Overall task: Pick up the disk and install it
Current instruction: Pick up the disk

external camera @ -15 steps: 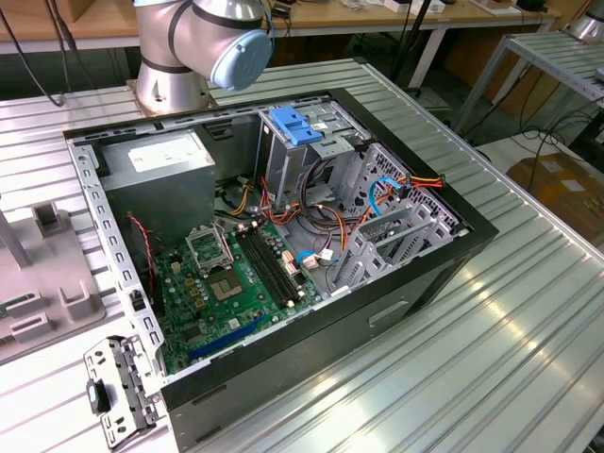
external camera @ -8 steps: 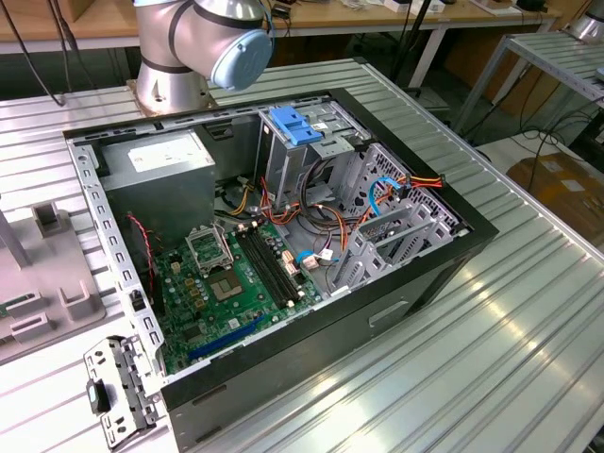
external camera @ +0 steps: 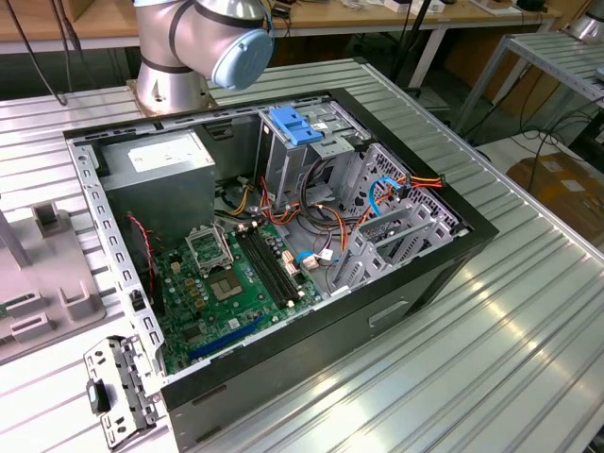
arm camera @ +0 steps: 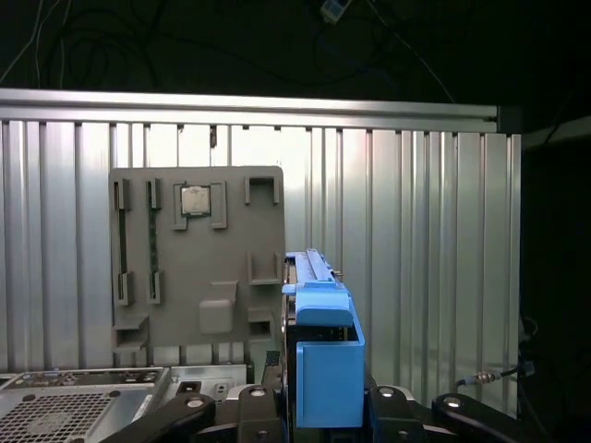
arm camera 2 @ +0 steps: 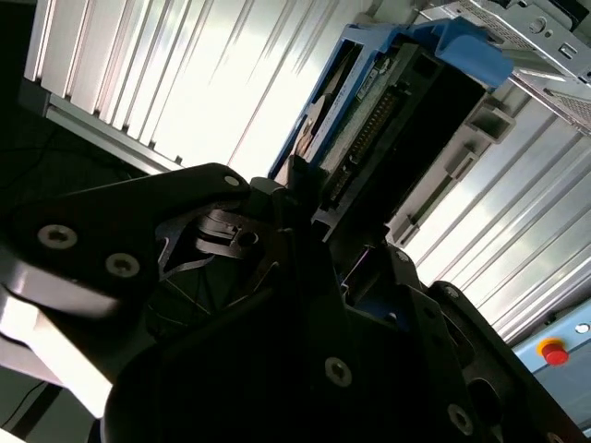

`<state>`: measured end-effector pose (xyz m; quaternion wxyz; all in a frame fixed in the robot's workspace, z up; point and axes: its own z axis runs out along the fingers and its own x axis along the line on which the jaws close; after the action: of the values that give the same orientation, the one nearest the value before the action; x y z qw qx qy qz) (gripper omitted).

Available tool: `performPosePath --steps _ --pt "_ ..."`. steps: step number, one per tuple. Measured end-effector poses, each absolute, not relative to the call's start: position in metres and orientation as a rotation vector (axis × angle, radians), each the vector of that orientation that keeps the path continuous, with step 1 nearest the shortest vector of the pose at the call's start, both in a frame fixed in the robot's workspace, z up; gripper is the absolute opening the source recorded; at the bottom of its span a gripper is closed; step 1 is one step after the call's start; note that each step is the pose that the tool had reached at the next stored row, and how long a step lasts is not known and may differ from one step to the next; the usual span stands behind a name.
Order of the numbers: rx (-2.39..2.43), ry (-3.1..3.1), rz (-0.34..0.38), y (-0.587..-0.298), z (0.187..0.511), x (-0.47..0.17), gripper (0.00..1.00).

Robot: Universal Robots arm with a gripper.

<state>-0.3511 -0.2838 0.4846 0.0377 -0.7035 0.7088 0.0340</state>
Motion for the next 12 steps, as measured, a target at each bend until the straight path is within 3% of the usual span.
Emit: performPosePath --steps 12 --pt "-2.159 2.175 0.104 -0.284 0.485 -0.336 0.36"
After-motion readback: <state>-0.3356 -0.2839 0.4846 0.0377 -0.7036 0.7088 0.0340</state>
